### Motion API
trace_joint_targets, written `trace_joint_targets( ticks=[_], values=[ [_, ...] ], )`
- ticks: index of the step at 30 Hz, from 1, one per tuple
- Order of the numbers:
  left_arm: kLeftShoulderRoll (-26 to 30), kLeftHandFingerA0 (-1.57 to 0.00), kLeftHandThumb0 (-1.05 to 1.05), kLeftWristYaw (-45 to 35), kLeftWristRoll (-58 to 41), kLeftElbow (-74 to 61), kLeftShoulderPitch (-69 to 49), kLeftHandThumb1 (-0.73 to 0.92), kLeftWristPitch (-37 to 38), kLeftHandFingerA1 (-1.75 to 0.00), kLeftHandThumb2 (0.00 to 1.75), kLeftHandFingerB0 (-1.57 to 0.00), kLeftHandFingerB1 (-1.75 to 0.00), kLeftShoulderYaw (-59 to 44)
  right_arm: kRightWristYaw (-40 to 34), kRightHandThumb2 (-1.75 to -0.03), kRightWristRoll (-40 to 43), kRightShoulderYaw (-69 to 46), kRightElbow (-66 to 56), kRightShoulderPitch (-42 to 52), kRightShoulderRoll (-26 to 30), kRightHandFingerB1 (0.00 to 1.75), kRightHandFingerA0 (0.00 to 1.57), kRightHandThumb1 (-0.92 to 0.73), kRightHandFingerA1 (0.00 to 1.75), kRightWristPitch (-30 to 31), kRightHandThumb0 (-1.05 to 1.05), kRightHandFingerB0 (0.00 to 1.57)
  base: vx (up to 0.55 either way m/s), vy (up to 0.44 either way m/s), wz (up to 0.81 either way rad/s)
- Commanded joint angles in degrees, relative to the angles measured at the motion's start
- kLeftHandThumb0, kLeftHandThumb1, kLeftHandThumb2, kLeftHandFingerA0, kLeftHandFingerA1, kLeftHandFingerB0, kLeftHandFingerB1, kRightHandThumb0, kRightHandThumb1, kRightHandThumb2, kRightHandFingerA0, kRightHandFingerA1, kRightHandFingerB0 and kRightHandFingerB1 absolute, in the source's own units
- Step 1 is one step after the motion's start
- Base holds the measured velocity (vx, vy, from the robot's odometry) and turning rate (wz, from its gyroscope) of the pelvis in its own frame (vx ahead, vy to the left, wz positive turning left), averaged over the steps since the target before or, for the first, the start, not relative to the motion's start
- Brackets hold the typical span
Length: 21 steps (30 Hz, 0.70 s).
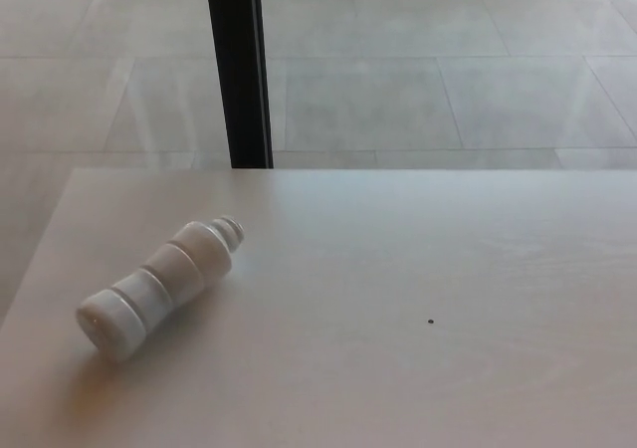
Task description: The robot uses its left hand to to lift the bottle kept on the middle of the desk and tilts it towards its right hand. It then uses its right hand to rotate its cap to open it and places the bottle and cap back on the desk
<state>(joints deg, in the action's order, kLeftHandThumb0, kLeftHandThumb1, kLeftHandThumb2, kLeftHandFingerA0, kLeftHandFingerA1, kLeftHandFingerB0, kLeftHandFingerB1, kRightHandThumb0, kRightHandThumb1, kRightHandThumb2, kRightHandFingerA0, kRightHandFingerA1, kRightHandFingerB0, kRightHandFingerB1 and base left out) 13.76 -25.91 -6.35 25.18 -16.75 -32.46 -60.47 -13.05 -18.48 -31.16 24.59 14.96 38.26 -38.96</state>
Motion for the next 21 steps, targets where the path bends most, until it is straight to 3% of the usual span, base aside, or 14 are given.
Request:
trace_joint_targets(
  ticks=[1,3,7,8,9,10,11,12,13,15,16,17,18,21],
  values=[
    [5.6,0.0,-0.92,7.9,-35.8,40.4,-7.4,0.77,19.0,-0.36,1.16,0.0,-0.44,-35.2,9.3,-0.6,48.3,-33.4,30.8,-12.9,-10.8,0.74,0.37,-0.72,1.44,23.6,-0.64,0.14,0.0,0.0,0.0],
    [5.2,-0.02,-0.85,6.8,-32.6,40.3,-7.7,0.81,20.1,-0.51,1.19,0.0,-0.46,-32.8,9.5,-0.61,48.9,-34.7,31.4,-12.4,-11.6,0.7,0.42,-0.67,1.43,25.3,-0.64,0.18,0.0,0.0,0.0],
    [3.2,-0.02,-0.97,4.7,-26.5,41.4,-9.6,0.79,21.7,-0.53,1.17,0.0,-0.46,-27.4,8.6,-0.61,48.4,-36.3,33.3,-12.1,-12.4,0.71,0.4,-0.68,1.34,27.3,-0.61,0.18,0.0,0.0,0.0],
    [3.1,0.0,-1.03,4.3,-25.5,41.7,-9.7,0.79,22.0,-0.51,1.17,0.0,-0.43,-26.6,8.7,-0.61,47.9,-36.6,34.2,-12.1,-12.3,0.69,0.38,-0.69,1.17,27.6,-0.61,0.19,0.0,0.0,0.0],
    [2.8,0.0,-1.03,3.7,-24.5,42.1,-10.0,0.79,22.5,-0.51,1.17,0.0,-0.43,-25.6,8.9,-0.61,47.3,-36.6,35.1,-11.8,-12.2,0.69,0.38,-0.69,1.17,28.0,-0.61,0.19,0.0,0.0,0.0],
    [2.9,-0.07,-0.98,3.4,-23.7,42.2,-10.1,0.77,23.0,-0.54,1.17,0.0,-0.47,-25.0,9.3,-0.62,46.7,-36.6,35.7,-11.7,-12.2,0.71,0.45,-0.7,1.33,28.0,-0.62,0.18,0.0,0.0,0.0],
    [3.4,-0.08,-0.91,3.2,-22.9,42.4,-10.1,0.73,23.3,-0.59,1.14,0.0,-0.48,-24.3,9.4,-0.61,44.9,-35.8,37.0,-11.2,-12.0,0.67,0.46,-0.72,1.03,28.6,-0.64,0.19,0.0,0.0,0.0],
    [3.9,0.0,-0.9,3.5,-22.6,42.8,-9.9,0.91,23.1,-0.77,0.7,0.0,-0.35,-23.9,9.8,-0.62,44.4,-35.7,37.6,-11.0,-12.0,0.64,0.51,-0.72,1.08,28.7,-0.64,0.19,0.0,0.0,0.0],
    [4.6,0.0,-0.85,4.5,-21.9,43.2,-9.5,0.92,22.7,-0.84,0.67,0.0,-0.49,-23.3,11.2,-0.62,44.4,-36.0,38.2,-10.7,-12.2,0.63,0.48,-0.72,1.04,28.7,-0.66,0.17,0.0,0.0,0.0],
    [5.2,0.0,-0.87,4.2,-19.8,43.4,-9.6,0.92,22.4,-0.87,0.69,0.0,-0.56,-21.2,12.7,-0.62,43.9,-36.0,38.9,-10.2,-12.4,0.61,0.49,-0.72,0.95,29.1,-0.66,0.18,0.0,0.0,0.0],
    [5.3,-0.14,-0.87,4.1,-18.9,43.4,-9.6,0.72,22.2,-0.77,1.01,-0.06,-0.73,-20.2,12.9,-0.62,43.2,-35.8,39.2,-10.1,-12.6,0.58,0.43,-0.72,0.76,28.9,-0.66,0.19,0.0,0.0,0.0],
    [5.2,-0.23,-0.87,3.6,-17.3,43.2,-9.7,0.7,22.1,-0.84,1.0,-0.08,-0.74,-18.5,12.8,-0.62,41.4,-34.5,39.7,-9.6,-13.1,0.55,0.46,-0.73,0.71,28.6,-0.67,0.2,0.0,0.0,0.0],
    [5.0,-0.02,-0.85,2.5,-16.5,43.3,-9.9,0.89,22.9,-1.03,0.66,0.0,-0.81,-17.4,12.4,-0.62,39.6,-33.3,40.1,-9.2,-13.3,0.54,0.47,-0.73,0.71,28.4,-0.65,0.21,0.0,0.0,0.0],
    [4.2,-0.07,-0.89,0.5,-14.5,42.7,-10.6,0.88,24.6,-0.9,0.66,0.0,-0.83,-14.5,13.1,-0.61,38.3,-33.2,41.3,-8.9,-13.4,0.5,0.56,-0.72,0.75,28.3,-0.64,0.26,0.0,0.0,0.0]
  ],
)
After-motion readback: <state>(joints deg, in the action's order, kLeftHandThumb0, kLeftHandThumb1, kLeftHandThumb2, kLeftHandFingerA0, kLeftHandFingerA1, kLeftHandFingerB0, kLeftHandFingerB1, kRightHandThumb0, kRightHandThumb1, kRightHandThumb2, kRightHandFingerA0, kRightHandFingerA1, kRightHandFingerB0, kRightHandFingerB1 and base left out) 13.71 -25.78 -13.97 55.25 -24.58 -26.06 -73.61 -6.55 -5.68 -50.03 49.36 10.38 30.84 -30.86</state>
